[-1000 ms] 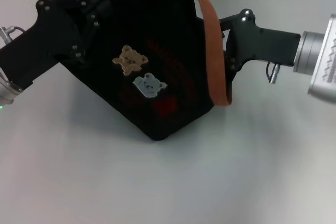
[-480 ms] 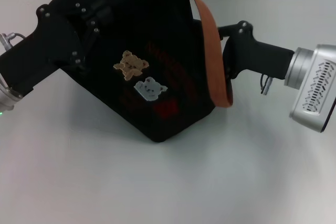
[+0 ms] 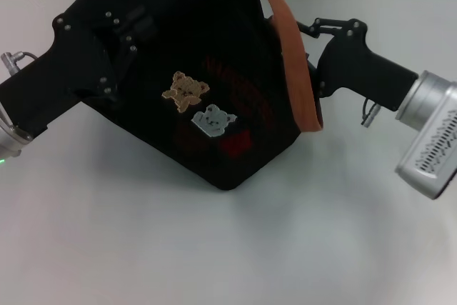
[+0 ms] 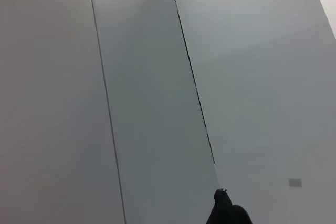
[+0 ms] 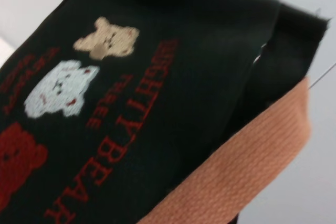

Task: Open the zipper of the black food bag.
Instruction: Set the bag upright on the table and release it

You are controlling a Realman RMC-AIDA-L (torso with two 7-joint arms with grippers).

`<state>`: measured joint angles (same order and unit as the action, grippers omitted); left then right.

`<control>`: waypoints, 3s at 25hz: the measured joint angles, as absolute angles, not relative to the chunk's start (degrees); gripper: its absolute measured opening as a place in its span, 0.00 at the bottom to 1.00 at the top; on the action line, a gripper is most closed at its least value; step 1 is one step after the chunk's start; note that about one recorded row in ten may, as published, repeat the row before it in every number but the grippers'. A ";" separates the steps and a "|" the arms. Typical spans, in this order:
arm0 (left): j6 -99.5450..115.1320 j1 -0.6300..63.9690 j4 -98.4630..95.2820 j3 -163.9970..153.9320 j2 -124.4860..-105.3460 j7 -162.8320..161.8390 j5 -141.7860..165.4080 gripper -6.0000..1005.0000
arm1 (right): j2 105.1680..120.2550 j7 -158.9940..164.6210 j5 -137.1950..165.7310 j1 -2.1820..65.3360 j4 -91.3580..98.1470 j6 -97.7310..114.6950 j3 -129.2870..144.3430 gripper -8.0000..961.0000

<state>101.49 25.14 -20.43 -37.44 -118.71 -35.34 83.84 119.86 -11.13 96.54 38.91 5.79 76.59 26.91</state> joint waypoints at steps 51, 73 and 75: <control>103.26 25.65 -20.12 -39.61 -118.74 -34.72 83.61 0.05 | 119.88 2.80 94.39 45.56 8.78 66.93 37.93 0.27; 103.14 26.47 -19.44 -39.64 -118.82 -34.64 83.79 0.05 | 119.88 -6.86 90.63 49.53 2.29 63.25 37.96 0.22; 103.22 26.47 -19.42 -39.64 -118.82 -34.63 83.82 0.05 | 119.88 -6.86 90.92 50.16 1.73 62.44 38.02 0.20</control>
